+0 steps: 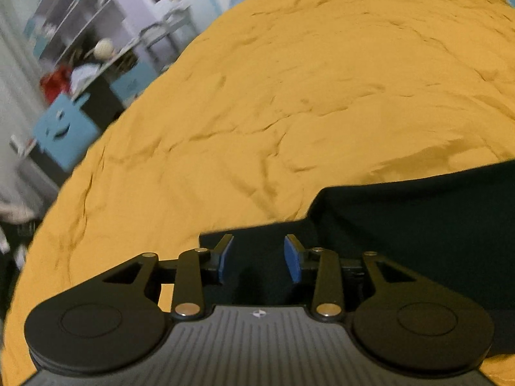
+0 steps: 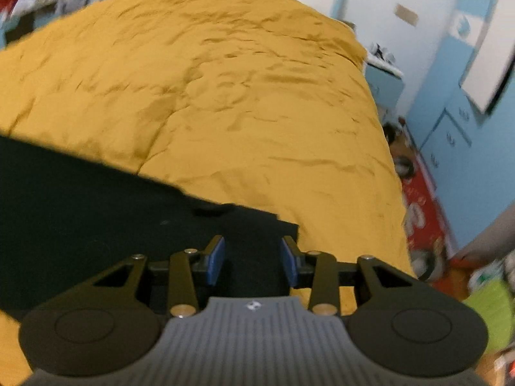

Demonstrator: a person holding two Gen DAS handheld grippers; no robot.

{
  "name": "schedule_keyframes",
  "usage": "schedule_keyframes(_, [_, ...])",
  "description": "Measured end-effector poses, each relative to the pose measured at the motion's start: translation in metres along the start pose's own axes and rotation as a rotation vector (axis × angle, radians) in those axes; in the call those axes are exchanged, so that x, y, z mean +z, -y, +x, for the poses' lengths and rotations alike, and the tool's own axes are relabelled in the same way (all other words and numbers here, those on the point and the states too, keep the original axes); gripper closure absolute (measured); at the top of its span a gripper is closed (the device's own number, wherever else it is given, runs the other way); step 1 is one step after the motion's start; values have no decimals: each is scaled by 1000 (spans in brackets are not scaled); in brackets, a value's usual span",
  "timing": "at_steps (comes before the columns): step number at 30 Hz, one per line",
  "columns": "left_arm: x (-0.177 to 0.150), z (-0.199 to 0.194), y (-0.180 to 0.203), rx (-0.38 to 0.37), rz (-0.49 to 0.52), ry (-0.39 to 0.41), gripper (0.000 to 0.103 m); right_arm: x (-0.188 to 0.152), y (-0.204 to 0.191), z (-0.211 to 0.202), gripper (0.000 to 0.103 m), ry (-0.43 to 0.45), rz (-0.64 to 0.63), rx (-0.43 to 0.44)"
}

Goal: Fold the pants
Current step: 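Lower the hems onto the trousers and open both grippers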

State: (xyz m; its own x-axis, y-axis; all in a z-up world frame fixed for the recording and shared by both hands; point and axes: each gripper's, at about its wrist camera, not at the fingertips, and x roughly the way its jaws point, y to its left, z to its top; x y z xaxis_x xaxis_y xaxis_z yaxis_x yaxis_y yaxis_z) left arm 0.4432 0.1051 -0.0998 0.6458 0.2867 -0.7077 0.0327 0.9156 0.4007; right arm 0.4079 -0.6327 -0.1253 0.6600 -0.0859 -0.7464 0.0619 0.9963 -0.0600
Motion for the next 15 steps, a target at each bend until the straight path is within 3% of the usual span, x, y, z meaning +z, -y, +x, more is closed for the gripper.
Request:
schedule_keyframes(6, [-5, 2, -5, 8, -65, -62, 60, 6, 40, 28, 70, 54, 224, 168])
schedule_keyframes(10, [-7, 4, -10, -3, -116, -82, 58, 6, 59, 51, 69, 15, 319, 260])
schedule_keyframes(15, [-8, 3, -10, 14, -108, -85, 54, -6, 73, 66, 69, -14, 412, 378])
